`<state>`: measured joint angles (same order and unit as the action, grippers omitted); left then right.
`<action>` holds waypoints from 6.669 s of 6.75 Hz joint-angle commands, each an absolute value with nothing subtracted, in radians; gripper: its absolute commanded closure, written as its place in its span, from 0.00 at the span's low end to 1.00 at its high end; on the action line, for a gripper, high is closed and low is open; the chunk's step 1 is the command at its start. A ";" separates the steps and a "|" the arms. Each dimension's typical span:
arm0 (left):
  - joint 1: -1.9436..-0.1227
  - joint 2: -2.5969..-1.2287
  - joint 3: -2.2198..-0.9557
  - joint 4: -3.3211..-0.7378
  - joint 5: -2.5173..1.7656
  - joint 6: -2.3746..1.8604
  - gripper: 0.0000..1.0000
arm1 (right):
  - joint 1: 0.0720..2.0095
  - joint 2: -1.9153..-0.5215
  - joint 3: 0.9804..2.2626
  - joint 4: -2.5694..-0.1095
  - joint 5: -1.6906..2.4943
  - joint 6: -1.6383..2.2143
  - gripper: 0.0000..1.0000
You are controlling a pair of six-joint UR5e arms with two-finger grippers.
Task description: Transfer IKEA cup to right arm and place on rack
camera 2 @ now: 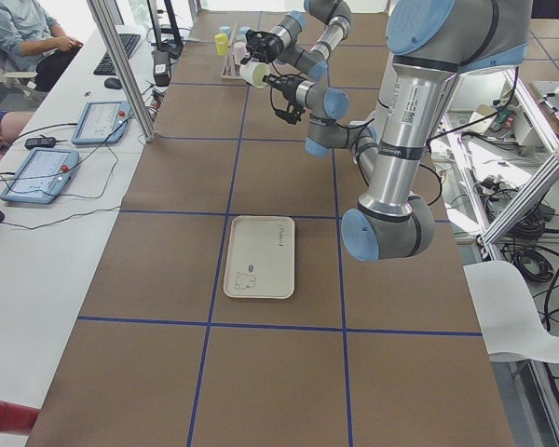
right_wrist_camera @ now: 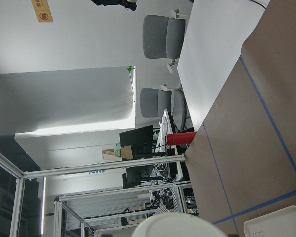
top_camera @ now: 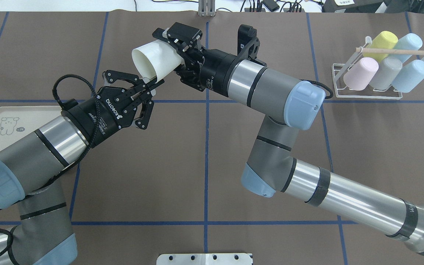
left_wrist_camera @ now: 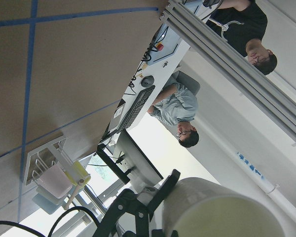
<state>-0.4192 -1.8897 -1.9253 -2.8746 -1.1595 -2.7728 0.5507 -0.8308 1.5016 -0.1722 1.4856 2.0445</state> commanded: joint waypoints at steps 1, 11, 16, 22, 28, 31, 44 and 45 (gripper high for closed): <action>-0.419 -1.890 -1.927 -2.876 -1.167 -2.769 0.01 | 0.551 -0.833 1.502 -0.172 1.486 2.059 1.00; -0.509 -1.504 -2.079 -2.865 -1.406 -2.266 0.00 | 1.081 -1.006 1.509 -0.553 1.885 1.547 1.00; -0.668 -1.215 -2.075 -2.861 -1.569 -1.927 0.00 | 1.090 -1.194 1.514 -0.684 1.434 0.853 1.00; -0.732 -1.117 -2.052 -2.859 -1.661 -1.672 0.00 | 0.962 -1.253 1.499 -0.657 1.236 0.735 1.00; -0.733 -1.100 -2.033 -2.859 -1.701 -1.592 0.00 | 0.969 -1.256 1.448 -0.657 1.221 0.736 1.00; -0.732 -1.101 -2.026 -2.859 -1.701 -1.592 0.00 | 0.956 -1.272 1.444 -0.657 1.212 0.745 1.00; -1.307 -1.023 -2.031 -2.577 -2.063 -0.564 0.00 | 1.323 -1.230 1.477 -1.036 2.097 0.435 0.00; -1.384 -1.023 -2.029 -2.474 -2.068 -0.367 0.00 | 1.356 -1.239 1.476 -1.146 2.177 0.313 0.00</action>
<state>-1.2719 -1.0230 -2.0304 -2.5981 -2.0387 -0.6233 1.3017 -1.2385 1.4761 -1.0104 2.0602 0.4534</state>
